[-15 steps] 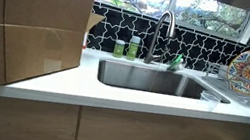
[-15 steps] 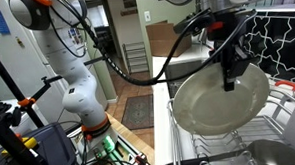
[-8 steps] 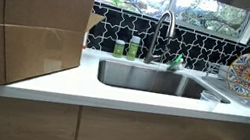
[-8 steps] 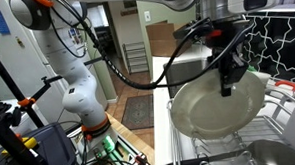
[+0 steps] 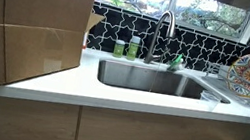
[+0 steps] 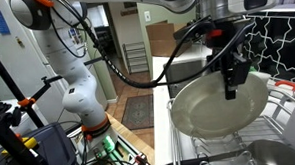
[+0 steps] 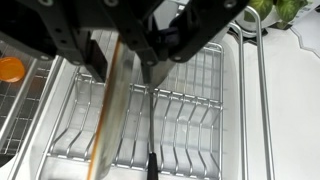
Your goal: Pick up the plate from the sink and rinse it with running water, put the plate on the dish rack
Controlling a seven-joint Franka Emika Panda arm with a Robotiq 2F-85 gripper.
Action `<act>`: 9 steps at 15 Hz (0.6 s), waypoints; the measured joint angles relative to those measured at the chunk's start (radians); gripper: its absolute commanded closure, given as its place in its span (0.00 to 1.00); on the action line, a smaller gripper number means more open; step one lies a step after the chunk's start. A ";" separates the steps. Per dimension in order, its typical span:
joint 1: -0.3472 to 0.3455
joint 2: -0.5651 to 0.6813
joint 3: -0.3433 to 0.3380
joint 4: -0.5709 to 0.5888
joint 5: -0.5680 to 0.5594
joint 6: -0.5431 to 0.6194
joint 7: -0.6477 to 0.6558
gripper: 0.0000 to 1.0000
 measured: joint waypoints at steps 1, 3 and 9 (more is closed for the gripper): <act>0.000 0.000 0.000 0.000 -0.004 0.001 0.000 0.19; 0.000 0.000 0.000 0.000 -0.008 0.004 0.000 0.04; 0.000 -0.002 0.000 0.000 -0.011 0.011 0.000 0.00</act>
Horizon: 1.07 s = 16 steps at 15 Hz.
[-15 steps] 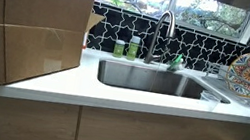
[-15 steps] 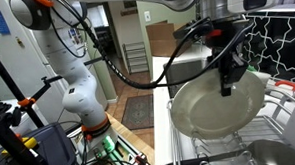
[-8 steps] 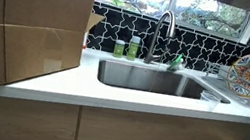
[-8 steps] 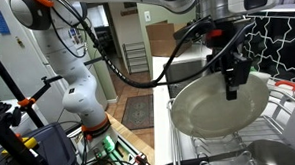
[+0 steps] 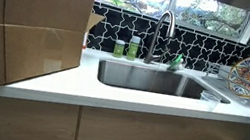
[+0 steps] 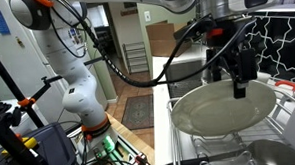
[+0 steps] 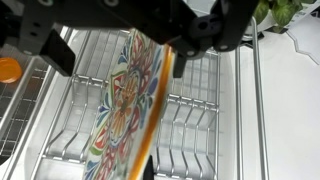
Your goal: Pick up the plate from the sink and rinse it with running water, put the plate on the dish rack
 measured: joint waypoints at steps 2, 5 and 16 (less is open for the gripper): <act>0.000 -0.002 0.000 0.001 0.000 0.000 0.000 0.00; 0.000 -0.005 0.000 0.009 -0.001 0.000 -0.001 0.00; 0.045 -0.107 0.037 0.294 0.121 -0.289 0.027 0.00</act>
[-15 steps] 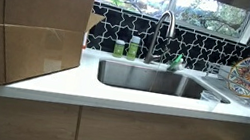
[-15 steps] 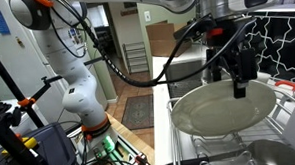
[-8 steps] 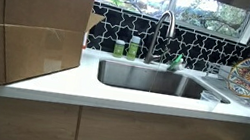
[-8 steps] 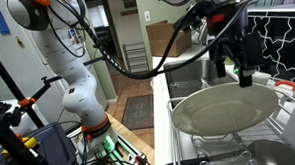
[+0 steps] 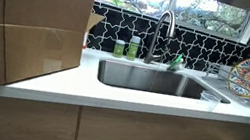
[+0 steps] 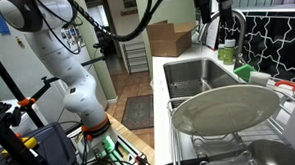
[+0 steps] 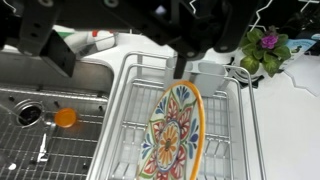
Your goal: Pick up the plate from the sink and rinse it with running water, put the plate on the dish rack
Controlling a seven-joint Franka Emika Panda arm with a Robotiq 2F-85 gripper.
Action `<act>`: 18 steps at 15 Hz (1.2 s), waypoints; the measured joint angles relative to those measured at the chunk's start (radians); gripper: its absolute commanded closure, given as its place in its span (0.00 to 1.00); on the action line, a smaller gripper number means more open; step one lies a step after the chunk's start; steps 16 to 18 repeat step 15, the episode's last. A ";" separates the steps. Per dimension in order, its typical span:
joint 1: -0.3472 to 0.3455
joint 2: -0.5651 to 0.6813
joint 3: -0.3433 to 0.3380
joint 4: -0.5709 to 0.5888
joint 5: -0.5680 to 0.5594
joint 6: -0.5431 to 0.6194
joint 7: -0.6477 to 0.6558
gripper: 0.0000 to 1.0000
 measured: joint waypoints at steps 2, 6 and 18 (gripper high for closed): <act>0.023 -0.015 0.026 0.067 0.036 -0.084 0.033 0.00; 0.072 -0.034 0.083 0.165 0.078 -0.125 0.124 0.00; 0.138 -0.036 0.126 0.195 0.203 -0.121 0.221 0.00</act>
